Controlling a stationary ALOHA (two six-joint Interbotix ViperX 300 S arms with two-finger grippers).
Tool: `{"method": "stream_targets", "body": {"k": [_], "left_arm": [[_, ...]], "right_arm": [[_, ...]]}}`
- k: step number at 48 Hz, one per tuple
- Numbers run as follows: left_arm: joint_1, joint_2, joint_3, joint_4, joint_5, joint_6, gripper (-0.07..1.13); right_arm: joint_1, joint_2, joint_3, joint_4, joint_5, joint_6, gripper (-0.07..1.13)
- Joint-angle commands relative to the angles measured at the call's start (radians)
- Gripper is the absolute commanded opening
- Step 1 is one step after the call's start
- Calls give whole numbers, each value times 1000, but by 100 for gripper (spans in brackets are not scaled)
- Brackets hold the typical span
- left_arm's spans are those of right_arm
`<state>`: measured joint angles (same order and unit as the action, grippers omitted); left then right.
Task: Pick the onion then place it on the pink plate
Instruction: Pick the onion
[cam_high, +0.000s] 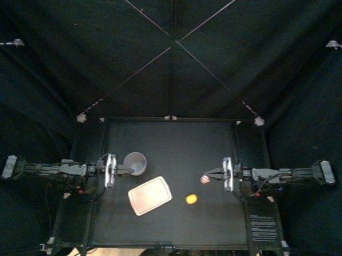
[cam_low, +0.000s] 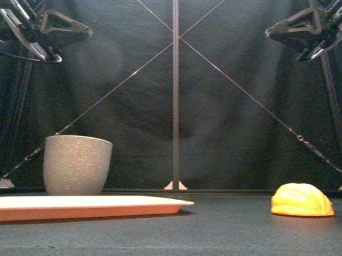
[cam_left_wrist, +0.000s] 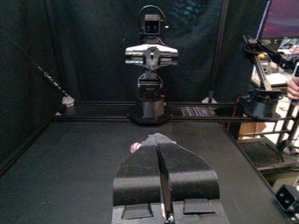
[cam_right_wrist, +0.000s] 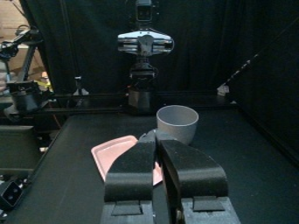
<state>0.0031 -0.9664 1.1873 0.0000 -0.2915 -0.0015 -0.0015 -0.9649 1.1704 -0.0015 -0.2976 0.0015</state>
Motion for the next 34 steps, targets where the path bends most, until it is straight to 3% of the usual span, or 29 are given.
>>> {"method": "stream_targets", "body": {"k": [1, 6, 12, 16, 18, 25, 34], "left_arm": [[6, 9, -20, 0, 41, 6, 15], [23, 9, -18, 0, 94, 6, 21], [58, 8, -21, -3, 107, 2, 39], [71, 8, -23, -8, 106, 0, 53], [75, 8, -25, -12, 104, 0, 59], [78, 9, -25, -37, 103, 0, 75], [80, 8, -26, -43, 104, 2, 76]], "right_arm": [[-21, 26, -5, 12, 11, 8, 18], [-52, 58, -11, 58, 69, 35, 41], [-95, 98, -18, 169, 120, 81, 85], [-118, 115, -18, 204, 138, 98, 107], [-121, 118, -20, 202, 150, 97, 110], [-127, 115, -25, 166, 219, 98, 101], [-127, 118, -26, 149, 419, 103, 101]]}}
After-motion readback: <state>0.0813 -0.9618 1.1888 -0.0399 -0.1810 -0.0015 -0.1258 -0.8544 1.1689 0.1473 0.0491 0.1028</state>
